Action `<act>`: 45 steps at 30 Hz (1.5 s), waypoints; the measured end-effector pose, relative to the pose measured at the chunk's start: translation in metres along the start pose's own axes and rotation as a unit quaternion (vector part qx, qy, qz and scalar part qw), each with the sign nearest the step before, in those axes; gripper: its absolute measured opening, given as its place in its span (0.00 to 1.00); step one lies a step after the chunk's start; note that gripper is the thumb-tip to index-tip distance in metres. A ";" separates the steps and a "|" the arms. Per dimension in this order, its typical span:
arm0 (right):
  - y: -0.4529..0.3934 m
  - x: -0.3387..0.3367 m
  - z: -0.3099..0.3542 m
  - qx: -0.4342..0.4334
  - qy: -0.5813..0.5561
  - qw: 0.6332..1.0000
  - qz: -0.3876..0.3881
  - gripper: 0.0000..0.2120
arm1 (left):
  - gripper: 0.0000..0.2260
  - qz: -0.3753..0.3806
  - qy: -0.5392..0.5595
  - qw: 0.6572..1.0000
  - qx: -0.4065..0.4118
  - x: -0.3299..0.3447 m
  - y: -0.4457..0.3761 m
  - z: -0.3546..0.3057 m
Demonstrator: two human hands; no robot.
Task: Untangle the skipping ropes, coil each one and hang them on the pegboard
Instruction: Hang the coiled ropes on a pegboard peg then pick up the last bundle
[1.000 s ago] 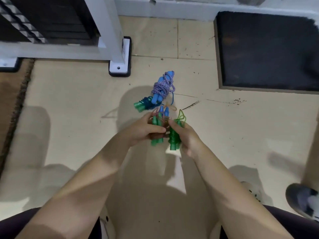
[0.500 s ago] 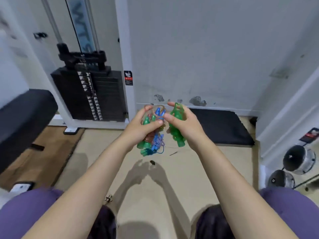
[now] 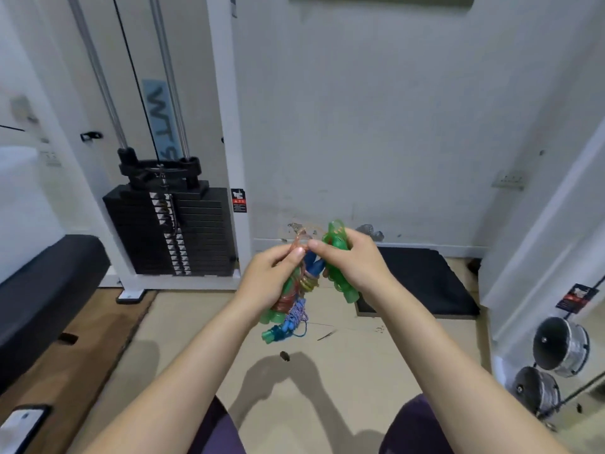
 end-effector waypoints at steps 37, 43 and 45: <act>-0.205 -0.087 0.180 0.247 -0.016 0.940 0.236 0.09 | 0.08 0.098 0.248 0.890 -0.370 -0.002 -0.191 -0.244; -0.211 -0.135 0.234 0.255 -0.034 0.949 0.181 0.19 | 0.11 0.049 0.206 0.939 -0.270 -0.010 -0.194 -0.328; -0.218 -0.148 0.243 0.256 -0.051 0.951 0.167 0.20 | 0.09 0.040 0.176 0.950 -0.254 -0.010 -0.202 -0.341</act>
Point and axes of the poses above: each hand's wrist, its own y-axis away from the middle knuckle, its own x-axis out of the palm, z = x × y, the point moved 9 cm from there along -y, towards the middle knuckle, and after that the axes turned 8 degrees about -x, right-handed, at the moved point
